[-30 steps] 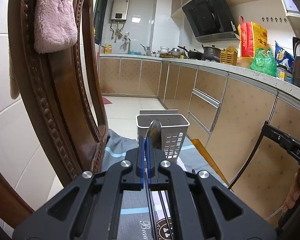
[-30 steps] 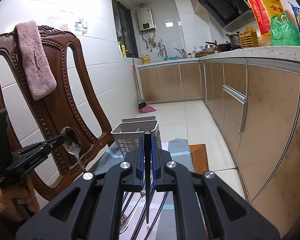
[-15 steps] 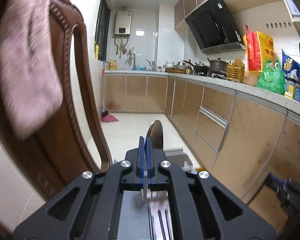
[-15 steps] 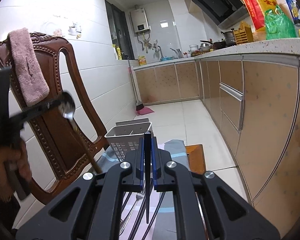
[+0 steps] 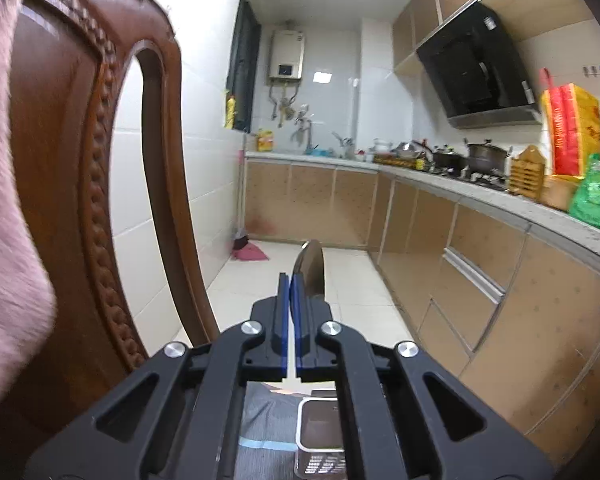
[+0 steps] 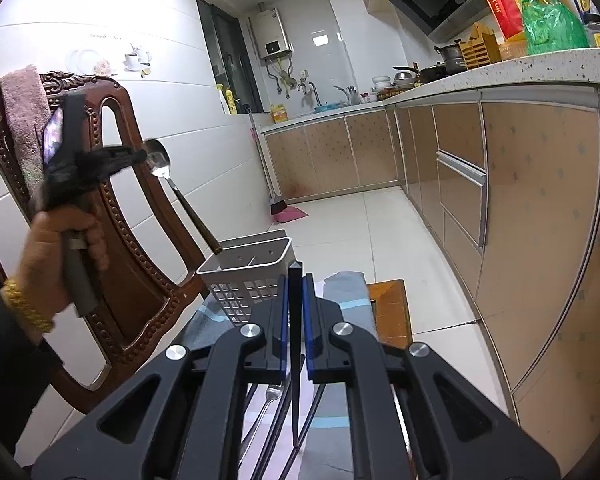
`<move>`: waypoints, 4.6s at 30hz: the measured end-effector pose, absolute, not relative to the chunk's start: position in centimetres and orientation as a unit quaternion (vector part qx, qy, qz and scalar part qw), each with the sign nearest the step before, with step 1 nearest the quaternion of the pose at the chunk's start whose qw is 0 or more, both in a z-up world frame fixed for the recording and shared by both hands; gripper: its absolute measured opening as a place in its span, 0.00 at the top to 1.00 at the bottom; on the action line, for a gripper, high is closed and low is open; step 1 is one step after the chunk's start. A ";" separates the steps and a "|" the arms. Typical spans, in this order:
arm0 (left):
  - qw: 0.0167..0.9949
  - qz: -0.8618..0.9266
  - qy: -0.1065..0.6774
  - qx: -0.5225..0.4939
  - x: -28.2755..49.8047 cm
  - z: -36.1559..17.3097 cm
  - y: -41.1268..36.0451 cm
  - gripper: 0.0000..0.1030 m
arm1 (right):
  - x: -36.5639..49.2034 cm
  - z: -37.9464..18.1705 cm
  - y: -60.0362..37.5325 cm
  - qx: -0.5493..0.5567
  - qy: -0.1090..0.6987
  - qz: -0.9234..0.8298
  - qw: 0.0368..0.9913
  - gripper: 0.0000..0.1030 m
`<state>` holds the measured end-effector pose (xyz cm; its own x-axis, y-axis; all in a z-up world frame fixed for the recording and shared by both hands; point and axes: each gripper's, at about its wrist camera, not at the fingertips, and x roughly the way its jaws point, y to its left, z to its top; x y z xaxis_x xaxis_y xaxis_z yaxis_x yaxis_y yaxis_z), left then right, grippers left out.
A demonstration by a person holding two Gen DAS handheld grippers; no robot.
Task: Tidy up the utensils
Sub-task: 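Carry the spoon above the grey holder with the left gripper while the right holds the chopstick, then lower the spoon into the grey holder and open the left gripper, then move the chopstick over the holder and open the right gripper, then bring both grippers back above the remaining fork and chopsticks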
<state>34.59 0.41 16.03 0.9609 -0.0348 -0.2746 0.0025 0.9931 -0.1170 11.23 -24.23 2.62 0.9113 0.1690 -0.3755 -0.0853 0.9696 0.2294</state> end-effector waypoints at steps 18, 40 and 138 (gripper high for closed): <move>0.973 0.040 0.222 -0.045 37.7 3.1 -3.3 0.96 | 11.5 2.4 -24.7 0.115 0.205 0.075 0.969 0.93; 0.969 -0.084 0.214 -0.090 17.9 2.6 2.0 0.11 | 10.5 3.3 -24.0 0.100 0.200 0.089 0.971 0.93; 0.906 -0.144 0.398 -0.019 14.2 -3.1 -1.1 0.11 | 5.8 -4.6 -20.4 0.068 0.351 0.107 0.928 0.27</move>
<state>14.19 -1.06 -3.12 0.6426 -0.2750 -0.7152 0.2452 0.9581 -0.1481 5.81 -20.42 -4.59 0.7302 0.2462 -0.6373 -0.1509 0.9679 0.2010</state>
